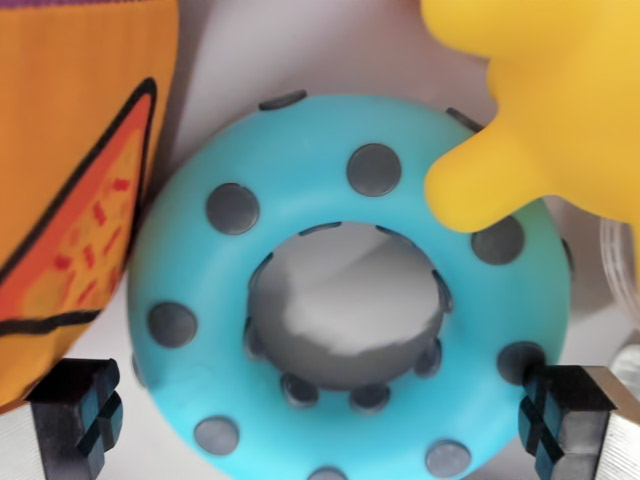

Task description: Pick an object from the bin

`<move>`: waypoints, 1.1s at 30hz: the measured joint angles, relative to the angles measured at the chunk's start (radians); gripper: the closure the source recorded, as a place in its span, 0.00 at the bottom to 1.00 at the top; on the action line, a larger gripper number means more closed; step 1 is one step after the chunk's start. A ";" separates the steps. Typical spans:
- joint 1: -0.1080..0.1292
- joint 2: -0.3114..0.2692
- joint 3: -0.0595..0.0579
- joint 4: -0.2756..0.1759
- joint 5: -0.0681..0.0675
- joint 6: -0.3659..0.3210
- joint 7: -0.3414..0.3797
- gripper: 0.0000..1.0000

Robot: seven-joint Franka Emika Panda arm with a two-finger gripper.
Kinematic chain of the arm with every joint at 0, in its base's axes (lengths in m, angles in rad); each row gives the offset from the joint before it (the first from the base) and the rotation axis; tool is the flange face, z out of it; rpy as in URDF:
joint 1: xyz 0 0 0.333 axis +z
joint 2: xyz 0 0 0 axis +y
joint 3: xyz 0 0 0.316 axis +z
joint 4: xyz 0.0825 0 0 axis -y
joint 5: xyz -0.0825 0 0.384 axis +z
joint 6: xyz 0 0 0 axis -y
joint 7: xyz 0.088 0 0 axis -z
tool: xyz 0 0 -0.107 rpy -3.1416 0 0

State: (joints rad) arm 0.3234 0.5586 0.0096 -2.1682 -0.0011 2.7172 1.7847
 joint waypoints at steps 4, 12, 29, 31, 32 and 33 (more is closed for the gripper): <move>0.001 0.006 -0.001 0.010 0.000 0.011 0.000 0.00; 0.001 0.009 -0.002 0.014 0.000 0.014 0.000 0.00; 0.001 0.009 -0.002 0.014 0.000 0.014 0.000 1.00; 0.001 0.009 -0.002 0.014 0.000 0.014 0.000 1.00; 0.001 0.009 -0.002 0.014 0.000 0.014 0.000 1.00; 0.001 0.009 -0.002 0.014 0.000 0.014 0.000 1.00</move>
State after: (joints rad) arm 0.3241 0.5678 0.0080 -2.1545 -0.0011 2.7310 1.7848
